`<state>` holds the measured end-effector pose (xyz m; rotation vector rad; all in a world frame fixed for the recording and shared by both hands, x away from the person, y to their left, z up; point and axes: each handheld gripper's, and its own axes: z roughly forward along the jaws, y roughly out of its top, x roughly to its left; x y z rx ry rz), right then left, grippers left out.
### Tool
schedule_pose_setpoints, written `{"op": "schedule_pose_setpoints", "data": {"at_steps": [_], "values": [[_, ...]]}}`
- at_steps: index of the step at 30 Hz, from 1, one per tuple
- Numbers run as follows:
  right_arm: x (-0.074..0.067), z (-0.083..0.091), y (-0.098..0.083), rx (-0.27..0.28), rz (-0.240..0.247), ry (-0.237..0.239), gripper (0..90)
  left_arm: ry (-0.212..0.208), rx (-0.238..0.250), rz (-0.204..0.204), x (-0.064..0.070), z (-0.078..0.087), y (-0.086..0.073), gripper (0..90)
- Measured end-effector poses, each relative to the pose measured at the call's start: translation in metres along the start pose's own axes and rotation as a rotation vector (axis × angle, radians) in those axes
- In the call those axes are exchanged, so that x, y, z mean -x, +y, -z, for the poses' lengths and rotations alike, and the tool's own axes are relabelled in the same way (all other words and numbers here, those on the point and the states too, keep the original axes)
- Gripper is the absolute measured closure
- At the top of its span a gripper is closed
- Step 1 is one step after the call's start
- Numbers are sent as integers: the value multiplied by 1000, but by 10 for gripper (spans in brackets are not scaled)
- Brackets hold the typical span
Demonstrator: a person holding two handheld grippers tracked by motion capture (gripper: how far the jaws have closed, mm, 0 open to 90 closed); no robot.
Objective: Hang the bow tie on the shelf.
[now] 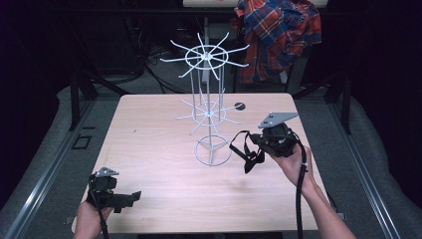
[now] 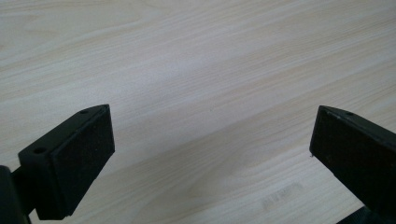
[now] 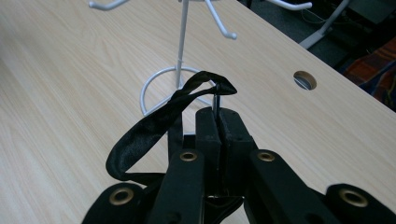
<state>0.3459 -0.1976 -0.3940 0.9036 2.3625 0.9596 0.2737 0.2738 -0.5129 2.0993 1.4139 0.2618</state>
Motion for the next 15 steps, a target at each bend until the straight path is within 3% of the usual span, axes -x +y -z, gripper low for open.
{"op": "schedule_pose_setpoints", "data": {"at_steps": [15], "values": [[4,7,18,48,5,-15,876,-8,-2,-2,0,1,0,0]]}}
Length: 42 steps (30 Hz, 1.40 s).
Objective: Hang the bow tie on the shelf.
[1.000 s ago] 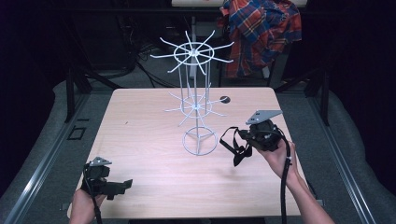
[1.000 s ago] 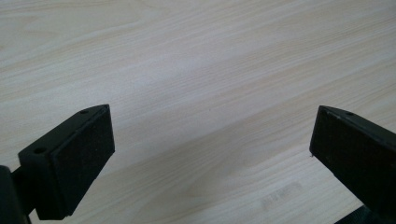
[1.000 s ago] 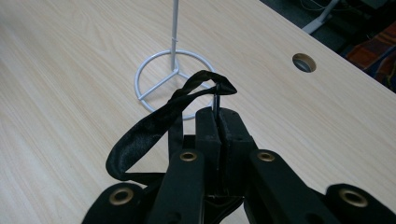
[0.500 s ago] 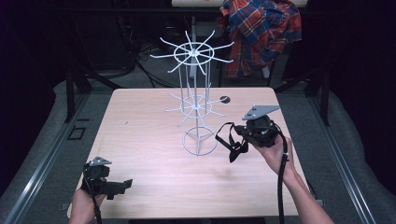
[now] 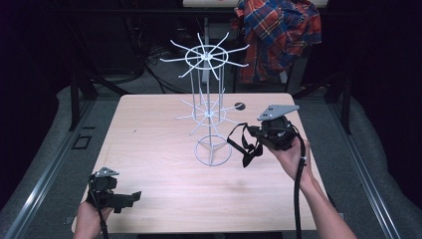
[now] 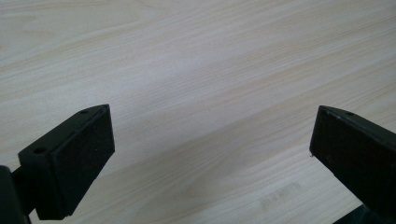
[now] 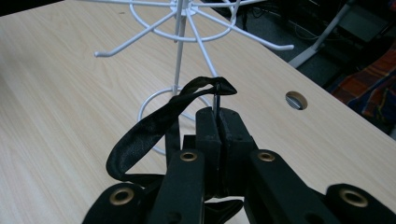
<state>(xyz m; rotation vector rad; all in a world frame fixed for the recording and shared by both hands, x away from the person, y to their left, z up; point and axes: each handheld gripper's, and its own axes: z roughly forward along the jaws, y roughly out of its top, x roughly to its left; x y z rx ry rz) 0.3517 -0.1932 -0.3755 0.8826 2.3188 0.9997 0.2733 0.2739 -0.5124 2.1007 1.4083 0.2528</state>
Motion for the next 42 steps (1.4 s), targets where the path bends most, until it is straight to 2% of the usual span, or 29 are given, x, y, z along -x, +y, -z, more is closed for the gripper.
{"op": "schedule_pose_setpoints", "data": {"at_steps": [10,14,19,28,42], "values": [[11,-2,12,13,-4,-26,875,-2,2,-4,1,-1,0,0],[20,-13,12,-6,-24,-30,875,-3,3,-2,0,-1,0,0],[24,-23,9,-4,-43,-20,875,-5,2,-6,1,-1,0,0],[23,-36,6,10,-69,-2,875,-7,2,-5,1,-1,0,0],[22,-44,1,-6,-62,8,874,-4,-2,-8,1,-1,0,0]]}}
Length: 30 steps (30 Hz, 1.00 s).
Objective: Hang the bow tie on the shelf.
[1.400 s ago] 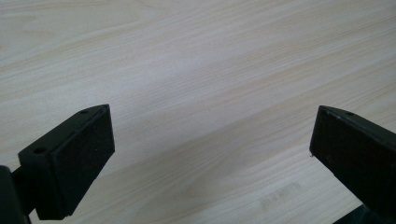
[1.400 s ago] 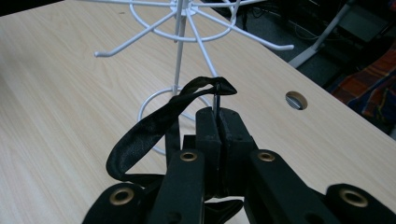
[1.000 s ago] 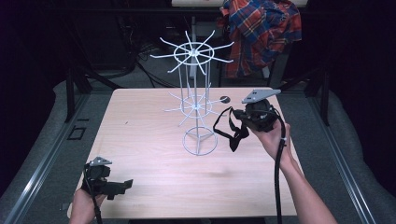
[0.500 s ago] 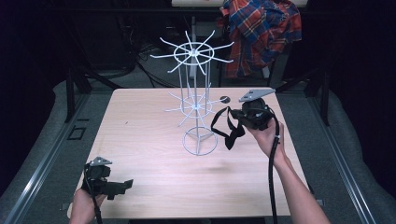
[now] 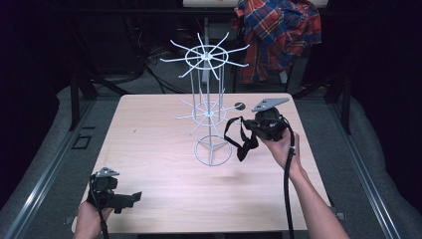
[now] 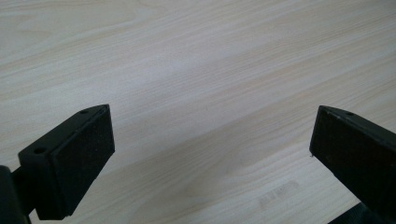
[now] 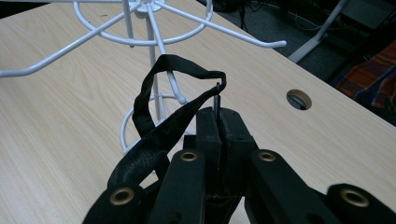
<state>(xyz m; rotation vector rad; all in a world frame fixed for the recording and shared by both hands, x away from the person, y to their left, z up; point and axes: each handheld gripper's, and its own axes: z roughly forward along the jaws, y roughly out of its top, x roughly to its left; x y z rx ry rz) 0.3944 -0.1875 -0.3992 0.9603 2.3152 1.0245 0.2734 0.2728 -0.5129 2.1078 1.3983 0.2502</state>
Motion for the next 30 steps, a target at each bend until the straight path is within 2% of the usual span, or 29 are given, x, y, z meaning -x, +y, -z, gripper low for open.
{"op": "schedule_pose_setpoints", "data": {"at_steps": [7,18,30], "values": [[-2,-10,-3,-6,-17,28,873,3,0,3,0,0,0,0],[-6,-22,-4,20,-57,65,871,-2,-5,-1,0,0,-1,0],[-13,-33,-2,16,-42,87,868,3,-6,5,1,-1,-2,0]]}}
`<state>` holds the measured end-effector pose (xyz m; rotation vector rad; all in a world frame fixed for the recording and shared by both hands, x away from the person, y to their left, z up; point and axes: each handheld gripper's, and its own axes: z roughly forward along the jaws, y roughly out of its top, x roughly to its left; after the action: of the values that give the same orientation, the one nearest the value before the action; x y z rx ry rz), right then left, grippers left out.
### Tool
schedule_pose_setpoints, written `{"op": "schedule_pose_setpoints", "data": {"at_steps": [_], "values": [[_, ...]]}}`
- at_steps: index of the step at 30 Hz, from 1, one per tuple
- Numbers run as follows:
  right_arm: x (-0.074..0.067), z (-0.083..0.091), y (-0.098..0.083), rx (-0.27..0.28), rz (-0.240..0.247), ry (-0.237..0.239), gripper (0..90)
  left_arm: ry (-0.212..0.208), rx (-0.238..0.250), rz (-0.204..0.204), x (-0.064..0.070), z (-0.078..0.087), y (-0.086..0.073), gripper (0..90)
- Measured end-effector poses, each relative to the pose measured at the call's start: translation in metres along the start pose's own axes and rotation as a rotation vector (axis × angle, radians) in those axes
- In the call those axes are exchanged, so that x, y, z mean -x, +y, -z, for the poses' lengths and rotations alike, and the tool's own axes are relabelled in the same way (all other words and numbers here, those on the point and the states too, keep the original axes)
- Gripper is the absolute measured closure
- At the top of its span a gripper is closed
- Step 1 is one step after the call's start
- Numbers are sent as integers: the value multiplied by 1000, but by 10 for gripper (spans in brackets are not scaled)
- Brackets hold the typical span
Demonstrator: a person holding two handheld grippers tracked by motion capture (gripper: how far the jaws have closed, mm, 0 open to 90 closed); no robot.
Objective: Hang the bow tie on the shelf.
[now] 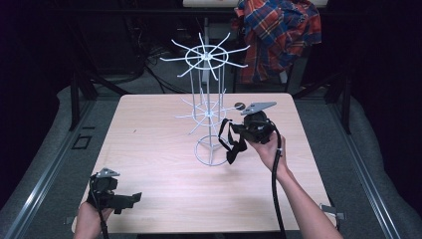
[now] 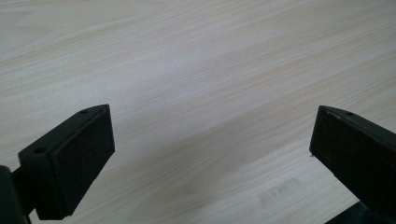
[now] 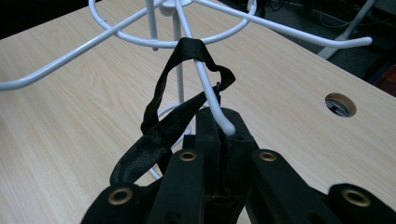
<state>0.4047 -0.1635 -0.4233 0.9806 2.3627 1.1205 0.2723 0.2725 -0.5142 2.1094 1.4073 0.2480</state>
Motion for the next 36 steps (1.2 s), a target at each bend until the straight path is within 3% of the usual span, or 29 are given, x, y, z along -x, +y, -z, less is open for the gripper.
{"op": "schedule_pose_setpoints", "data": {"at_steps": [8,18,23,36], "values": [[0,1,-1,-6,-1,17,826,-1,-3,2,-1,1,-1,0],[-2,8,-2,-33,5,29,695,-1,-2,-3,0,1,0,0],[-4,14,-2,-51,2,19,586,-2,2,-3,0,0,0,0],[-8,37,-5,-119,-19,30,416,-4,3,-4,1,1,0,0]]}}
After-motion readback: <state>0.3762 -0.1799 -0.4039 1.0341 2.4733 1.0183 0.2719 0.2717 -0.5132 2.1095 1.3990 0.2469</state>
